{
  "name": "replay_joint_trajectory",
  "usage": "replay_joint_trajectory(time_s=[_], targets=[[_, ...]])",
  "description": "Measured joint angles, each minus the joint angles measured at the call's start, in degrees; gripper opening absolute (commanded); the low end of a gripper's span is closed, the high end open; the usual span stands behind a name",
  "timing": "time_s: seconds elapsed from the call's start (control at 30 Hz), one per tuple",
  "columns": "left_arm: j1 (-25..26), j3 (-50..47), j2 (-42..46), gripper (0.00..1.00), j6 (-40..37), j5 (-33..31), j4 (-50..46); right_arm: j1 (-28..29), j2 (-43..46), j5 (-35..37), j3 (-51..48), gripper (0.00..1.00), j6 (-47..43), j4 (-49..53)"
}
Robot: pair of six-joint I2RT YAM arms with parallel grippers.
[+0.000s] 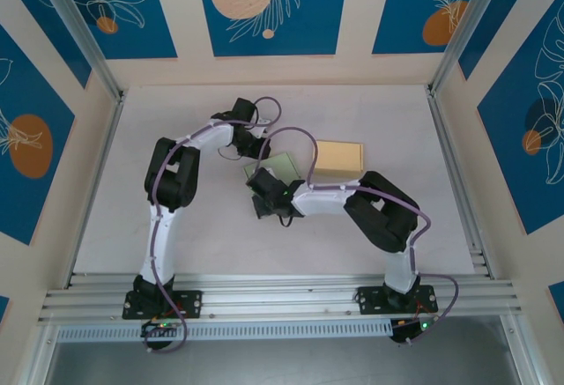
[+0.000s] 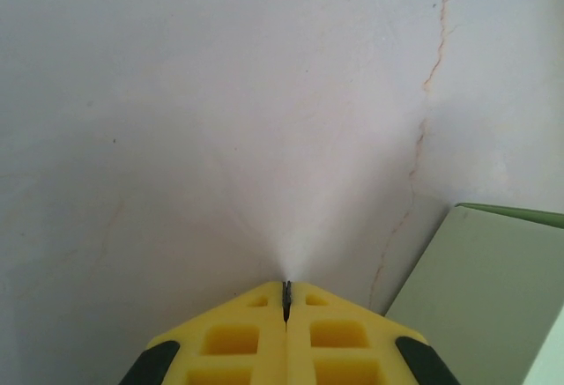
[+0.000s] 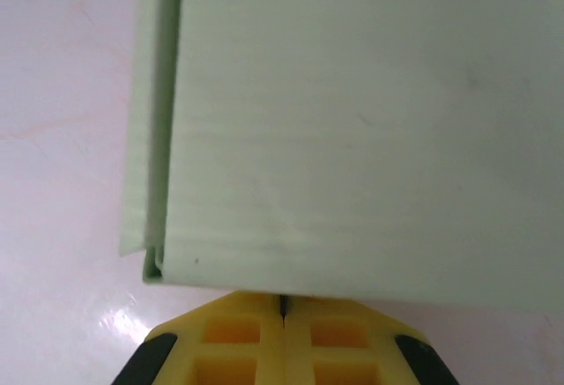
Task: Fold the paper box
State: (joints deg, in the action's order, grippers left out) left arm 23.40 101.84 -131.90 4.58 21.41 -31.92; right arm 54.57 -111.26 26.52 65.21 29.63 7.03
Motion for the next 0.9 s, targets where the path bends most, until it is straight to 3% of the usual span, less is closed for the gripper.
replay_joint_trajectory(time_s=[0.17, 0.23, 0.33, 0.47, 0.63, 0.73, 0.9], targets=[[-0.2, 0.0, -0.1, 0.02, 0.2, 0.6, 0.5, 0.3, -2.9, 0.3, 2.8, 0.00, -0.7, -2.9], [-0.2, -0.1, -0.1, 0.11, 0.7, 0.6, 1.0, 0.7, -4.1, 0.5, 4.2, 0.00, -0.8, -3.5], [-0.3, 0.5, -0.4, 0.16, 1.1, 0.4, 1.1, 0.8, -5.5, 0.5, 6.1, 0.00, -0.8, -3.5], [-1.2, 5.2, -2.0, 0.37, 1.1, -0.7, -2.8, 0.3, -6.0, 0.6, 6.8, 0.00, -0.8, -3.4], [-3.3, 11.8, -2.3, 0.51, 0.1, -2.1, -7.2, -0.2, -4.0, 0.5, 5.4, 0.12, -1.4, -1.5], [-5.5, 12.5, -0.7, 0.55, -0.4, -2.9, -8.0, 0.1, 0.3, 0.5, 3.8, 0.22, -1.9, 2.3], [-8.7, 0.9, 10.1, 0.59, -0.2, -3.8, -4.7, 0.7, 11.2, 0.9, 3.3, 0.45, -0.8, 8.1]])
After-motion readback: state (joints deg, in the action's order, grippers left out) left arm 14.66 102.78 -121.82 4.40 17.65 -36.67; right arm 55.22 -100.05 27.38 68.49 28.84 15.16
